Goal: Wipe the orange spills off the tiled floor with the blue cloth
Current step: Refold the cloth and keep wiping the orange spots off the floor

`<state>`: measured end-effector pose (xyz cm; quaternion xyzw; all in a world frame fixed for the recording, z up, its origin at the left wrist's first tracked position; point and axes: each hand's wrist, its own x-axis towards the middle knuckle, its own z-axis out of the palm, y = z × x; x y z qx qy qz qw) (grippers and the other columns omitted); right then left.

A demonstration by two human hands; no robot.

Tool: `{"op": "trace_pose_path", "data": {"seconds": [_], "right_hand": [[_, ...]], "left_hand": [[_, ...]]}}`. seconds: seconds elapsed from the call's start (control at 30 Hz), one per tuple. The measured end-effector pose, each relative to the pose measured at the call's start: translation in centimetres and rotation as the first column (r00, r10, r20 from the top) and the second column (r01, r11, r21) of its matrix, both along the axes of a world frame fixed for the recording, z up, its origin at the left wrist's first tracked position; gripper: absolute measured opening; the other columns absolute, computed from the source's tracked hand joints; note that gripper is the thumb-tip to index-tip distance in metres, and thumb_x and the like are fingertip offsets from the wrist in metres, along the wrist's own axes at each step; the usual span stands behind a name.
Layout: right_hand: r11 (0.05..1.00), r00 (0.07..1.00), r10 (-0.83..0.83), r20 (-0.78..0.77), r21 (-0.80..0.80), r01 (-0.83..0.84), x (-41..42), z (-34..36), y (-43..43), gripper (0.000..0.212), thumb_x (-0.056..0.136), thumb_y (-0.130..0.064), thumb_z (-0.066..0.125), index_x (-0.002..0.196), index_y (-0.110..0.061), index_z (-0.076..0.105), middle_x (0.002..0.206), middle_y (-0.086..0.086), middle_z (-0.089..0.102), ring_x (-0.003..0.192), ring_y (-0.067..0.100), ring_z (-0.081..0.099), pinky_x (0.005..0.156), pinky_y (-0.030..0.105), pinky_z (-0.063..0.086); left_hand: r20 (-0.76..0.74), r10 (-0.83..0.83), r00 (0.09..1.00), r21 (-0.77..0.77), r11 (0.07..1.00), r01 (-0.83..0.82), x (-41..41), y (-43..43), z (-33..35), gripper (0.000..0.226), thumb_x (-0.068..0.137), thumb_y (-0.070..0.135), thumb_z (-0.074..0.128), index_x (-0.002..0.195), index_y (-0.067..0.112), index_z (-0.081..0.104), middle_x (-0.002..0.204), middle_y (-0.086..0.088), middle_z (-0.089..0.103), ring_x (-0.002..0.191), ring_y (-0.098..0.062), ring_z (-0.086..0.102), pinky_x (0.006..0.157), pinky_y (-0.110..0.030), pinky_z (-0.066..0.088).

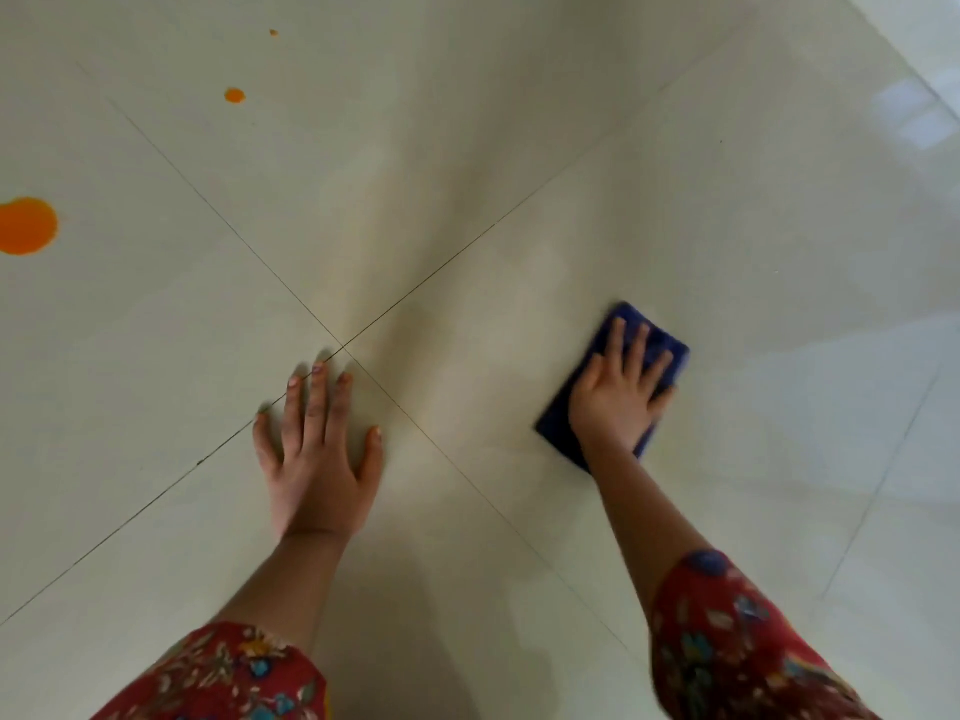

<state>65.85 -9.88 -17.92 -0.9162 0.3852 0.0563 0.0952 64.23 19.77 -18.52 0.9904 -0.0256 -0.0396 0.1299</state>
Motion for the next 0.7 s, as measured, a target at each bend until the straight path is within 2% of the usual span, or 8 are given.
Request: {"op": "trace_pose_path", "data": {"seconds": [0.13,0.23,0.3,0.37,0.47,0.57,0.6,0.7], "right_hand": [[0.822,0.823,0.568,-0.005,-0.048,-0.568,-6.4,-0.7,4.8,0.057,0.098,-0.041,0.025,0.154,-0.040,0.011,0.163,-0.010,0.008,0.151,0.028,0.003,0.118,0.054,0.005],[0.942,0.942,0.334,-0.014,-0.015,-0.335,-9.2,0.2,0.3,0.057,0.096,-0.042,0.027,0.152,-0.040,0.018,0.162,-0.011,0.011,0.151,0.025,0.008,0.117,0.057,0.011],[0.997,0.997,0.082,-0.010,0.007,-0.082,-4.6,0.7,-3.3,0.056,0.098,-0.041,0.026,0.153,-0.039,0.015,0.163,-0.009,0.009,0.151,0.025,0.004,0.118,0.057,0.008],[1.000,1.000,-0.024,0.009,0.011,0.024,2.6,1.0,-4.2,0.055,0.101,-0.041,0.025,0.154,-0.039,0.008,0.164,-0.009,0.002,0.151,0.025,-0.002,0.118,0.056,0.004],[0.968,0.967,0.251,0.043,-0.030,-0.250,9.8,0.2,1.4,0.057,0.100,-0.040,0.026,0.155,-0.035,0.009,0.164,-0.007,0.005,0.151,0.027,0.002,0.119,0.054,0.003],[0.724,0.721,0.690,0.063,-0.057,-0.688,6.2,-0.8,8.9,0.054,0.099,-0.042,0.025,0.153,-0.036,0.018,0.162,-0.007,0.017,0.150,0.027,0.011,0.119,0.053,0.008],[0.669,0.666,0.743,0.068,-0.062,-0.741,3.9,-0.9,9.3,0.052,0.100,-0.042,0.026,0.152,-0.037,0.020,0.162,-0.008,0.020,0.150,0.026,0.011,0.120,0.052,0.009],[0.810,0.808,0.586,0.051,-0.058,-0.584,3.6,-0.5,4.8,0.054,0.098,-0.044,0.025,0.152,-0.039,0.021,0.162,-0.008,0.019,0.150,0.024,0.014,0.118,0.052,0.012]], "left_hand": [[0.014,-0.005,1.000,-0.005,1.000,0.005,-0.1,0.2,0.0,0.068,0.092,0.050,0.033,0.153,0.027,0.018,0.163,0.004,0.007,0.150,-0.016,0.004,0.120,-0.050,0.003],[0.017,0.003,1.000,-0.006,1.000,-0.003,-0.1,0.1,0.1,0.067,0.092,0.050,0.032,0.153,0.026,0.019,0.163,0.004,0.008,0.150,-0.017,0.004,0.120,-0.048,0.001],[0.023,0.006,1.000,0.001,1.000,-0.006,-0.1,0.0,0.0,0.067,0.092,0.049,0.033,0.153,0.025,0.020,0.163,0.003,0.009,0.150,-0.018,0.006,0.120,-0.048,0.001],[0.031,0.007,0.999,0.003,1.000,-0.008,-0.1,0.0,0.0,0.067,0.092,0.049,0.034,0.153,0.024,0.022,0.163,0.002,0.011,0.150,-0.019,0.008,0.120,-0.048,0.001],[0.043,0.005,0.999,0.001,1.000,-0.005,-0.3,0.0,-0.2,0.066,0.092,0.048,0.036,0.152,0.023,0.024,0.162,0.001,0.013,0.150,-0.019,0.010,0.120,-0.049,0.003],[0.045,-0.004,0.999,0.008,1.000,0.003,-0.1,0.2,-0.3,0.065,0.093,0.049,0.035,0.152,0.023,0.024,0.163,0.001,0.013,0.150,-0.018,0.008,0.120,-0.049,0.004],[0.042,-0.007,0.999,0.006,1.000,0.007,-0.2,0.3,-0.3,0.065,0.093,0.049,0.033,0.152,0.023,0.024,0.163,0.001,0.012,0.150,-0.017,0.007,0.120,-0.049,0.004],[0.041,0.009,0.999,0.003,1.000,-0.009,-0.2,0.1,-0.4,0.066,0.092,0.050,0.033,0.153,0.024,0.024,0.163,0.002,0.012,0.150,-0.017,0.008,0.120,-0.051,0.007]]}}
